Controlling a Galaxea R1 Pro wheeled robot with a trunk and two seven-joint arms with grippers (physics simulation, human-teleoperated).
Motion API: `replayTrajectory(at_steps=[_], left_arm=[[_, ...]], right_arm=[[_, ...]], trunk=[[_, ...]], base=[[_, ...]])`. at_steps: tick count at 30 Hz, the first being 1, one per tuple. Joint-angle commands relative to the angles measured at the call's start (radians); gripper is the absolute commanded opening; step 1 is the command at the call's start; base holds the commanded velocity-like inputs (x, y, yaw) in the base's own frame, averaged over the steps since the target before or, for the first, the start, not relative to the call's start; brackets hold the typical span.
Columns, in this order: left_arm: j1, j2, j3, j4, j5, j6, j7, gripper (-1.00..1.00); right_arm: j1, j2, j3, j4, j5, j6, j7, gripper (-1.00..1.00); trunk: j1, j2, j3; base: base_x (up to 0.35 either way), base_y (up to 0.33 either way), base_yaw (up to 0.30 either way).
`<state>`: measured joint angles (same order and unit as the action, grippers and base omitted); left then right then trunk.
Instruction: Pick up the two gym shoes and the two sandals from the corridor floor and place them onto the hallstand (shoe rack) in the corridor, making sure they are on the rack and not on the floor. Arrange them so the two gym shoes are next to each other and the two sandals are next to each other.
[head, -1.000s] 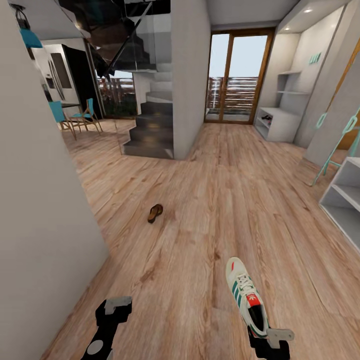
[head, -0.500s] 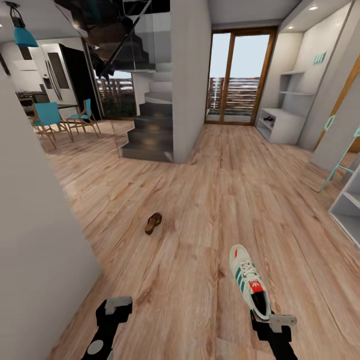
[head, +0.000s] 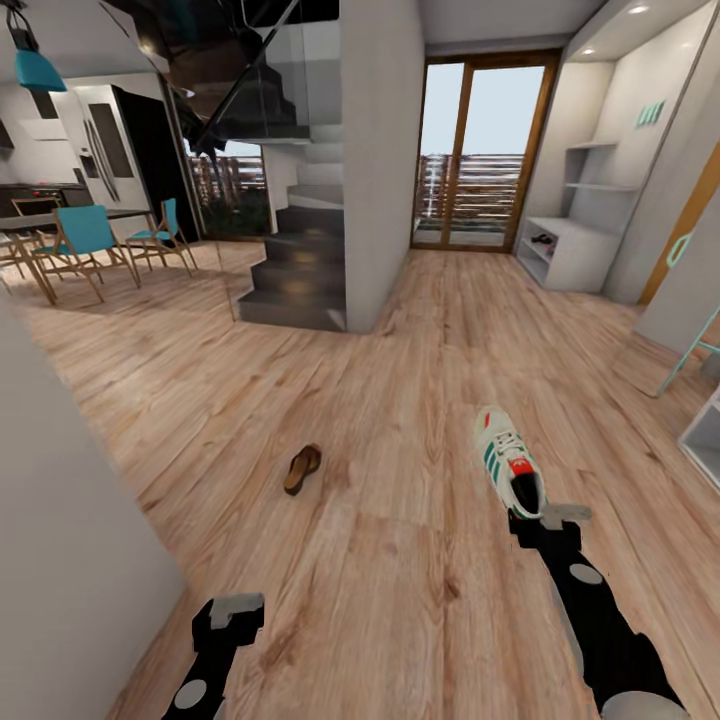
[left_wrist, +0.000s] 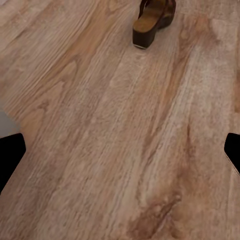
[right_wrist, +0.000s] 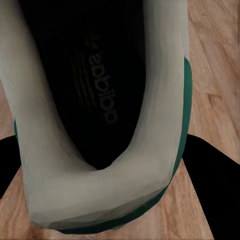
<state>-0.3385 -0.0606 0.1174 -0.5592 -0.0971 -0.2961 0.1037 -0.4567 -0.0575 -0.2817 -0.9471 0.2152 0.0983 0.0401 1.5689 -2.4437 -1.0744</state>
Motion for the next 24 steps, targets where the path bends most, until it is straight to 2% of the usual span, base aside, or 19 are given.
replayTrajectory(at_steps=[1, 2, 5, 9, 15, 17, 24], left_arm=[[-0.001, -0.001, 0.005, 0.001, -0.010, -0.003, 0.002, 1.00], [-0.001, -0.001, 0.005, 0.001, -0.010, -0.003, 0.002, 1.00], [-0.001, -0.001, 0.005, 0.001, -0.010, -0.003, 0.002, 1.00], [-0.001, -0.001, 0.004, 0.000, -0.010, -0.003, 0.002, 1.00], [-0.001, -0.001, 0.001, 0.000, -0.011, -0.003, 0.002, 1.00], [-0.001, -0.001, -0.001, -0.001, -0.012, -0.003, 0.002, 1.00], [-0.001, -0.001, -0.005, -0.001, -0.012, -0.003, 0.002, 1.00]], right_arm=[[-0.019, 0.000, -0.002, -0.009, 0.011, 0.031, 0.004, -1.00], [-0.055, 0.001, -0.002, -0.020, 0.010, 0.074, 0.005, -1.00], [-0.112, 0.001, -0.002, -0.032, 0.010, 0.128, 0.006, -1.00], [-0.141, 0.001, -0.003, -0.040, 0.010, 0.154, 0.015, -1.00], [-0.154, 0.005, -0.002, -0.017, 0.013, 0.162, 0.077, -1.00], [-0.154, 0.002, -0.002, 0.016, 0.013, 0.158, 0.081, -1.00], [-0.154, 0.004, -0.001, 0.030, 0.013, 0.156, 0.082, -1.00]], trunk=[[0.000, 0.000, -0.001], [0.000, 0.000, -0.001], [0.000, 0.000, -0.001], [0.000, 0.000, -0.001], [0.000, 0.000, -0.001], [0.000, 0.000, -0.001], [0.000, 0.000, -0.001]], base=[[0.338, 0.000, 0.000], [0.338, 0.000, 0.000], [0.338, 0.000, 0.000], [0.338, 0.000, 0.000], [0.338, 0.000, 0.000], [0.338, 0.000, 0.000], [0.338, 0.000, -0.087]])
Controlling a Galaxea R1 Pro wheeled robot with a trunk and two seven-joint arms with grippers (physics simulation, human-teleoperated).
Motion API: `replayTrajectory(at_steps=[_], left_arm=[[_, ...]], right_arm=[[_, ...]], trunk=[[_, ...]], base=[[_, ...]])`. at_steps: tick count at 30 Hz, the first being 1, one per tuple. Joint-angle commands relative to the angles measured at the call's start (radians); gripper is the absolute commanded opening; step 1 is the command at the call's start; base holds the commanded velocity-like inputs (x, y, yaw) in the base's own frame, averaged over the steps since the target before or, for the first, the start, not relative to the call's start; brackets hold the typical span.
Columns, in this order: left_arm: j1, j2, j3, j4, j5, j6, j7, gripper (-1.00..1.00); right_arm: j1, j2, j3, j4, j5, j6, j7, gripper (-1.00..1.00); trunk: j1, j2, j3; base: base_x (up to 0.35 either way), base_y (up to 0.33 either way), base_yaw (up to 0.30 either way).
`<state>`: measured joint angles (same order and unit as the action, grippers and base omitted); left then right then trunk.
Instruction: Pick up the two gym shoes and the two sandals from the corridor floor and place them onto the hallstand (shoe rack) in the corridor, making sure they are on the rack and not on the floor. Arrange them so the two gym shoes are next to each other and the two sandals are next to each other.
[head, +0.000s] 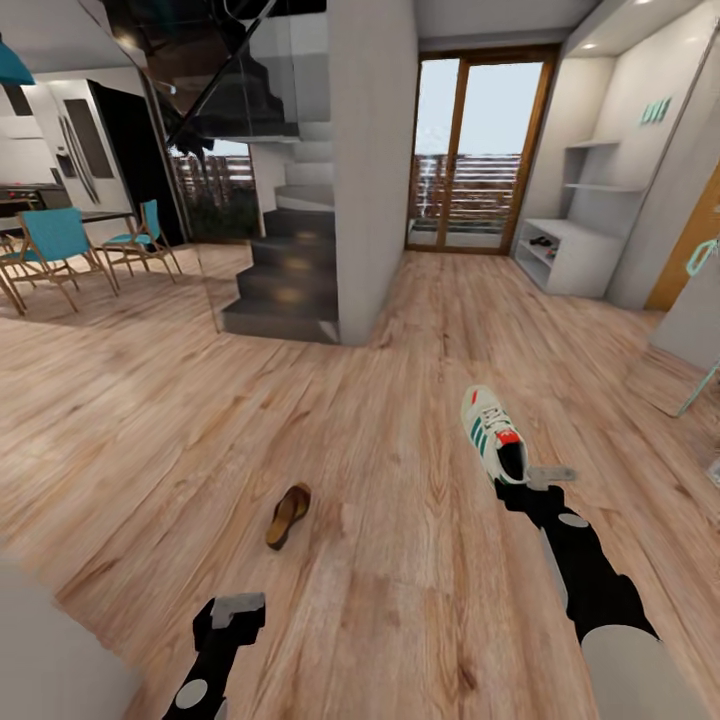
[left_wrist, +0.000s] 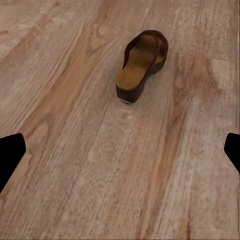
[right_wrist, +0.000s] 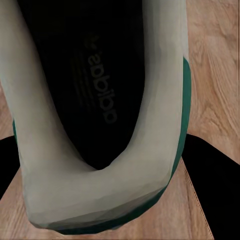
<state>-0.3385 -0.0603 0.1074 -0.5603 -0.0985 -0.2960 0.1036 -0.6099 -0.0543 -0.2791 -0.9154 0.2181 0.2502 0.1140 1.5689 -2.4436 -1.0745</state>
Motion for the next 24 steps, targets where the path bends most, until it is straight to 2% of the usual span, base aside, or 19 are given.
replayTrajectory(at_steps=[1, 9, 24], left_arm=[[0.000, -0.001, 0.005, 0.000, -0.010, -0.003, 0.002, 1.00], [0.000, -0.001, 0.004, -0.001, -0.010, -0.003, 0.002, 1.00], [0.000, 0.002, 0.014, -0.001, -0.010, -0.003, 0.002, 1.00]], right_arm=[[-0.001, 0.001, -0.003, -0.002, 0.010, 0.004, 0.008, -1.00], [-0.001, 0.005, -0.002, -0.006, 0.009, 0.004, 0.005, -1.00], [-0.001, 0.007, -0.002, -0.010, 0.009, 0.006, 0.004, -1.00]], trunk=[[0.000, 0.000, -0.001], [0.000, 0.000, -0.001], [0.000, 0.000, -0.001]], base=[[0.338, 0.000, -0.220], [0.338, 0.000, -0.189], [0.338, 0.000, -0.011]])
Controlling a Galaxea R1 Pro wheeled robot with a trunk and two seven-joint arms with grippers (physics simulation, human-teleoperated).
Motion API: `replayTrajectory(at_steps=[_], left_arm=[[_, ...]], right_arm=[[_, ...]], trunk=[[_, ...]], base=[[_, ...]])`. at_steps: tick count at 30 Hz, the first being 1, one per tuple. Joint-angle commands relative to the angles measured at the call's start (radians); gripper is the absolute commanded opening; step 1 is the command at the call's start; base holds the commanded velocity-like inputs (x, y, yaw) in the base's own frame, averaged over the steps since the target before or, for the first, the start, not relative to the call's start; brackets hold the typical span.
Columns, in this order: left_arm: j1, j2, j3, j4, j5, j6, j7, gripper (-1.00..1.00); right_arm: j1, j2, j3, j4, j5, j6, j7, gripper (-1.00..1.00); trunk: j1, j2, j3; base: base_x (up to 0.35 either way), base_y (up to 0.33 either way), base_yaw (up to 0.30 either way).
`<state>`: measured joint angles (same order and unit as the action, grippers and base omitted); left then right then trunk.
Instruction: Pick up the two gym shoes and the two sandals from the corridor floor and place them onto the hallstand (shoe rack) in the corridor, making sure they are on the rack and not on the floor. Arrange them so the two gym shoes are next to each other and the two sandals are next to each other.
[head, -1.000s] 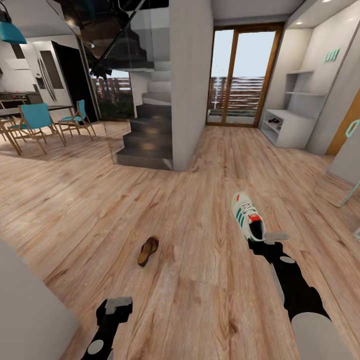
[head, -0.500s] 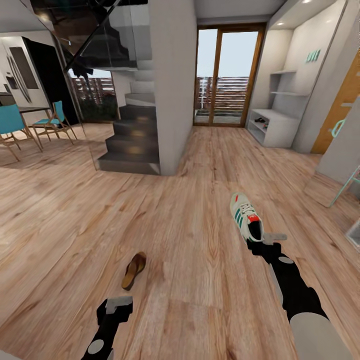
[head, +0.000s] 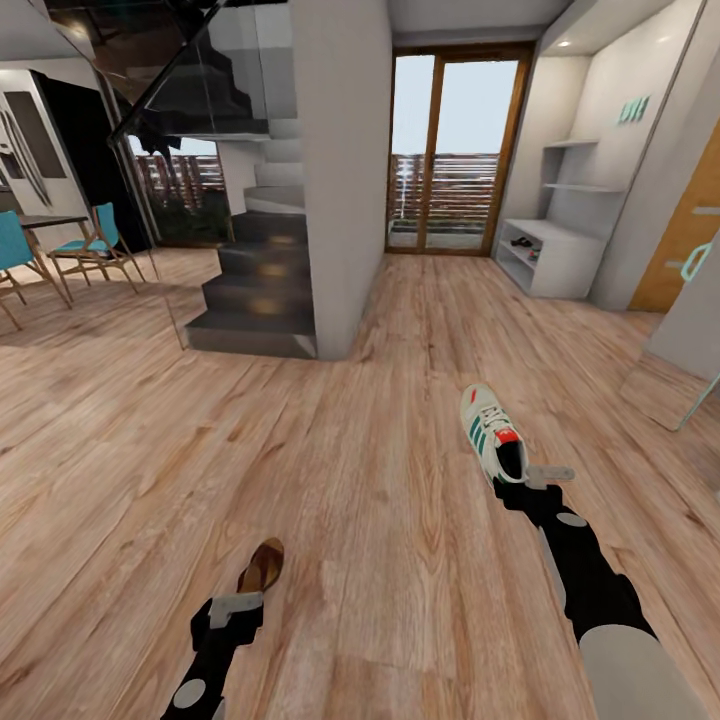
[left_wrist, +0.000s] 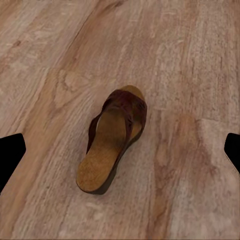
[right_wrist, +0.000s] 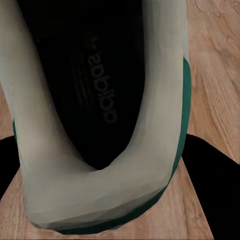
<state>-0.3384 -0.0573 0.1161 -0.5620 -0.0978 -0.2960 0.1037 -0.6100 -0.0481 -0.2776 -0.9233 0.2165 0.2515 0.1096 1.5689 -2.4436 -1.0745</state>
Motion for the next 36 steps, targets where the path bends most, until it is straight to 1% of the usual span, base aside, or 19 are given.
replayTrajectory(at_steps=[1, 7, 11, 18, 24, 26, 27, 28, 30, 31, 32, 33, 34, 35, 36], left_arm=[[-0.001, -0.001, 0.005, 0.001, -0.011, -0.003, 0.002, 1.00], [-0.001, -0.001, 0.005, 0.002, -0.011, -0.003, 0.001, 1.00], [-0.001, -0.001, 0.004, 0.002, -0.011, -0.003, 0.002, 1.00], [-0.001, -0.001, 0.004, 0.002, -0.012, -0.003, 0.002, 1.00], [-0.001, 0.001, 0.000, 0.002, -0.021, -0.004, 0.001, 1.00], [-0.001, 0.005, -0.001, 0.003, -0.023, -0.003, 0.001, 1.00], [-0.002, 0.015, 0.000, 0.003, -0.023, 0.000, 0.000, 1.00], [-0.007, 0.035, -0.001, 0.005, -0.022, 0.005, -0.002, 1.00], [-0.013, 0.053, -0.002, 0.012, -0.021, 0.010, -0.007, 1.00], [-0.050, 0.068, -0.003, 0.030, -0.022, 0.020, -0.023, 1.00], [-0.099, 0.073, -0.004, 0.049, -0.022, 0.043, -0.045, 1.00], [-0.167, 0.083, -0.005, 0.093, -0.024, 0.084, -0.083, 1.00], [-0.182, 0.086, -0.005, 0.104, -0.025, 0.091, -0.090, 1.00], [-0.208, 0.096, -0.005, 0.127, -0.025, 0.100, -0.100, 1.00], [-0.218, 0.101, -0.005, 0.137, -0.026, 0.103, -0.104, 1.00]], right_arm=[[-0.001, 0.001, -0.003, -0.002, 0.010, 0.005, 0.009, -1.00], [-0.001, 0.001, -0.003, -0.001, 0.011, 0.005, 0.009, -1.00], [-0.001, 0.001, -0.003, 0.000, 0.011, 0.005, 0.009, -1.00], [-0.001, 0.001, -0.003, 0.000, 0.011, 0.005, 0.009, -1.00], [-0.001, 0.001, -0.003, -0.002, 0.011, 0.005, 0.009, -1.00], [-0.001, 0.001, -0.003, -0.002, 0.011, 0.005, 0.009, -1.00], [-0.001, 0.001, -0.003, -0.002, 0.011, 0.005, 0.009, -1.00], [-0.001, 0.001, -0.002, -0.001, 0.011, 0.005, 0.009, -1.00], [-0.001, 0.001, -0.001, 0.001, 0.011, 0.005, 0.009, -1.00], [-0.001, 0.001, 0.000, 0.000, 0.011, 0.005, 0.010, -1.00], [-0.001, 0.001, 0.000, -0.002, 0.011, 0.005, 0.010, -1.00], [-0.001, 0.002, -0.001, -0.007, 0.010, 0.005, 0.010, -1.00], [-0.002, 0.002, 0.000, -0.010, 0.010, 0.006, 0.010, -1.00], [-0.002, 0.002, 0.001, -0.022, 0.010, 0.007, 0.010, -1.00], [-0.002, 0.002, 0.001, -0.031, 0.010, 0.008, 0.010, -1.00]], trunk=[[0.000, 0.000, -0.001], [0.000, 0.000, -0.001], [0.000, 0.000, -0.001], [0.000, 0.000, -0.001], [0.000, 0.000, -0.001], [0.000, 0.000, -0.001], [0.000, 0.000, -0.001], [0.000, 0.000, -0.001], [0.000, 0.000, -0.001], [0.000, 0.000, -0.001], [0.000, 0.000, -0.001], [0.000, 0.000, -0.001], [0.000, 0.000, -0.001], [0.000, 0.000, -0.001], [0.000, 0.000, -0.001]], base=[[0.338, 0.000, 0.000], [0.329, 0.000, 0.000], [0.225, 0.000, 0.000], [0.065, 0.000, 0.000], [0.006, 0.000, 0.000], [0.002, 0.000, 0.000], [0.000, 0.000, 0.000], [0.000, 0.000, 0.000], [0.000, 0.000, 0.000], [0.000, 0.000, 0.000], [0.000, 0.000, 0.000], [0.000, 0.000, 0.000], [0.000, 0.000, 0.000], [0.000, 0.000, 0.000], [0.000, 0.000, 0.000]])
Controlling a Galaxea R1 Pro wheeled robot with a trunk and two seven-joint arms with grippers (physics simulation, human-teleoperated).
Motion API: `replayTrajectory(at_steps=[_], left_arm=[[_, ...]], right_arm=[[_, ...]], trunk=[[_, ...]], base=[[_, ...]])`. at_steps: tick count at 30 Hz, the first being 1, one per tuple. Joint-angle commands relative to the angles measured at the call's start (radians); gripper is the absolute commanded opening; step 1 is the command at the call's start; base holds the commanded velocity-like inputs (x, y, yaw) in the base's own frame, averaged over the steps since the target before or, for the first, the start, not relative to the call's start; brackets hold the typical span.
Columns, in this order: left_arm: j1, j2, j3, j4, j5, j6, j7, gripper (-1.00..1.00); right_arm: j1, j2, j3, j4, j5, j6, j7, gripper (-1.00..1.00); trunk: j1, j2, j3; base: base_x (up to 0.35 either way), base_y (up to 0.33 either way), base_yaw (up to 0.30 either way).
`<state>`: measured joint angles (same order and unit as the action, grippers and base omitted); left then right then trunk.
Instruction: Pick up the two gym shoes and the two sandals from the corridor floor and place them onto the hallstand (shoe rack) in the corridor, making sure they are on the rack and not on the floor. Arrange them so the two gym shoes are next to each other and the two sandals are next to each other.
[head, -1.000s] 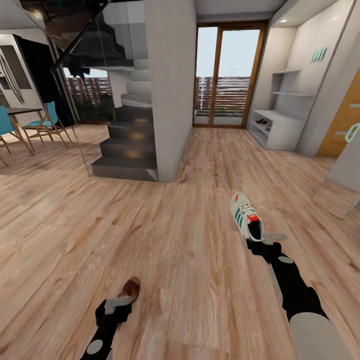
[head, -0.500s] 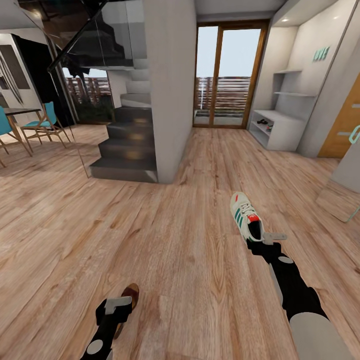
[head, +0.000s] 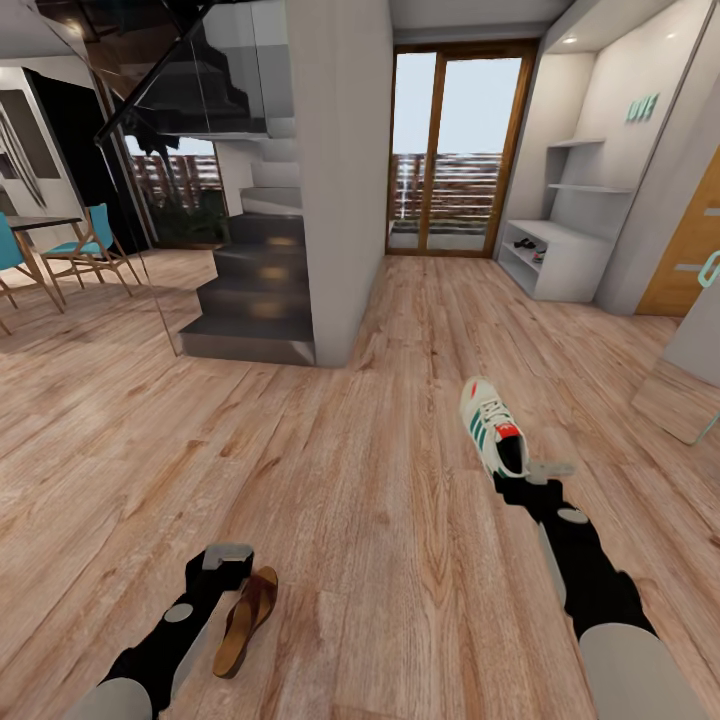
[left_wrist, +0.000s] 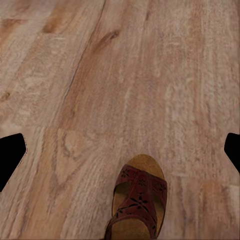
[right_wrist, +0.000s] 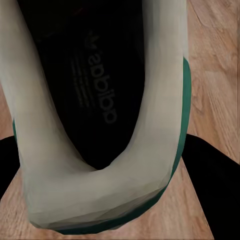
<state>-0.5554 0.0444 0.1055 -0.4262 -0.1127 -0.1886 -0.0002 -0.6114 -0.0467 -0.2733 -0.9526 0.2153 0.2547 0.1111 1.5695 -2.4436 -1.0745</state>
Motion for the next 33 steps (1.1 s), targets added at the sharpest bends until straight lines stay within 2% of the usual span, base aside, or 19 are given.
replayTrajectory(at_steps=[1, 6, 8, 9, 13, 15, 20, 27, 33], left_arm=[[-0.009, 0.005, 0.005, 0.010, -0.011, -0.002, -0.003, 1.00], [-0.034, 0.038, 0.001, 0.046, -0.011, 0.003, -0.017, 1.00], [-0.032, 0.051, -0.010, 0.051, -0.012, 0.002, -0.042, 1.00], [-0.030, 0.061, -0.018, 0.051, -0.012, 0.001, -0.064, 1.00], [-0.028, 0.075, -0.024, 0.052, -0.012, -0.017, -0.087, 1.00], [-0.025, 0.078, -0.026, 0.045, -0.010, -0.062, -0.097, 1.00], [-0.025, 0.076, -0.026, 0.038, -0.006, -0.064, -0.099, 1.00], [-0.025, 0.072, -0.026, 0.035, -0.005, -0.065, -0.099, 1.00], [-0.025, 0.071, -0.026, 0.035, -0.005, -0.069, -0.099, 1.00]], right_arm=[[0.000, 0.001, -0.003, -0.012, 0.011, 0.005, 0.008, -1.00], [-0.001, 0.001, -0.001, -0.087, 0.009, 0.007, 0.009, -1.00], [-0.001, 0.003, 0.000, -0.097, 0.009, 0.007, 0.009, -1.00], [-0.001, 0.009, 0.000, -0.104, 0.009, 0.008, 0.009, -1.00], [-0.001, 0.024, 0.002, -0.127, 0.010, 0.008, 0.009, -1.00], [0.000, 0.031, 0.002, -0.145, 0.010, 0.008, 0.011, -1.00], [0.000, 0.031, 0.002, -0.151, 0.011, 0.009, 0.011, -1.00], [0.000, 0.031, 0.000, -0.149, 0.012, 0.010, 0.011, -1.00], [0.000, 0.031, 0.000, -0.147, 0.012, 0.009, 0.012, -1.00]], trunk=[[0.000, 0.000, -0.001], [0.000, 0.000, -0.001], [0.000, 0.000, -0.001], [0.000, 0.000, -0.001], [0.000, 0.000, -0.001], [0.000, 0.000, -0.001], [0.000, 0.000, -0.001], [0.000, 0.000, -0.001], [0.000, 0.000, -0.001]], base=[[0.000, 0.000, 0.000], [0.000, 0.000, 0.000], [0.000, 0.000, 0.000], [0.000, 0.000, 0.000], [0.000, 0.000, 0.000], [0.000, 0.000, 0.000], [0.001, 0.000, 0.000], [0.106, 0.223, 0.000], [0.033, 0.073, -0.024]])
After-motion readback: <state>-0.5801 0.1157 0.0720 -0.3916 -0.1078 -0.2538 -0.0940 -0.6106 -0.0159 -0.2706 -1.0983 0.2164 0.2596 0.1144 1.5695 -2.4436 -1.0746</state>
